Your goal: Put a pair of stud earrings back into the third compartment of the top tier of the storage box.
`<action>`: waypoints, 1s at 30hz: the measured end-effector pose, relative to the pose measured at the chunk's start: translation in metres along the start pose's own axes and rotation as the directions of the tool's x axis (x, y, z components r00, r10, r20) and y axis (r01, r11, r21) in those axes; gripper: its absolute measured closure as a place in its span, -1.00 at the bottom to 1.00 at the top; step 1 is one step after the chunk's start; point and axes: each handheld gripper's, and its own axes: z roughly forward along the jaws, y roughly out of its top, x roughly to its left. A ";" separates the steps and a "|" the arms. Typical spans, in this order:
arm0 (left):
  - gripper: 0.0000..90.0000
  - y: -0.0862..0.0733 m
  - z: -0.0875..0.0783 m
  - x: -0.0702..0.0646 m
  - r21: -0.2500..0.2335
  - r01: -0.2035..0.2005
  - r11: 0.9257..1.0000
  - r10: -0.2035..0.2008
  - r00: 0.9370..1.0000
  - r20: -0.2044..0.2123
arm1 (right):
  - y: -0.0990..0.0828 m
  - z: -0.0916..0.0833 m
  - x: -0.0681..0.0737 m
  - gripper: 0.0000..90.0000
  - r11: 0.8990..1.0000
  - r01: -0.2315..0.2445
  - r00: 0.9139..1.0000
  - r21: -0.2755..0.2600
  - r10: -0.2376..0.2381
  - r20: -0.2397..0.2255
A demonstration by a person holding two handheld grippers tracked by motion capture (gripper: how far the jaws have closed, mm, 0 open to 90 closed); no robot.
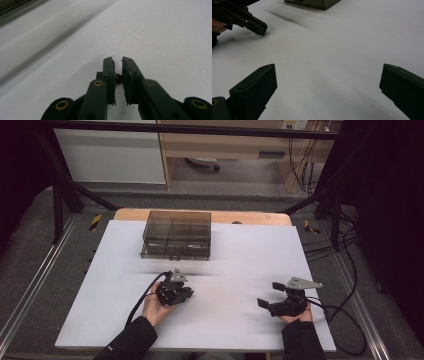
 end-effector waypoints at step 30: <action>0.80 0.009 -0.022 0.001 -0.037 0.010 0.999 -0.010 1.000 -0.003 | 0.000 0.000 0.000 -0.96 1.000 0.000 1.000 0.002 0.000 0.000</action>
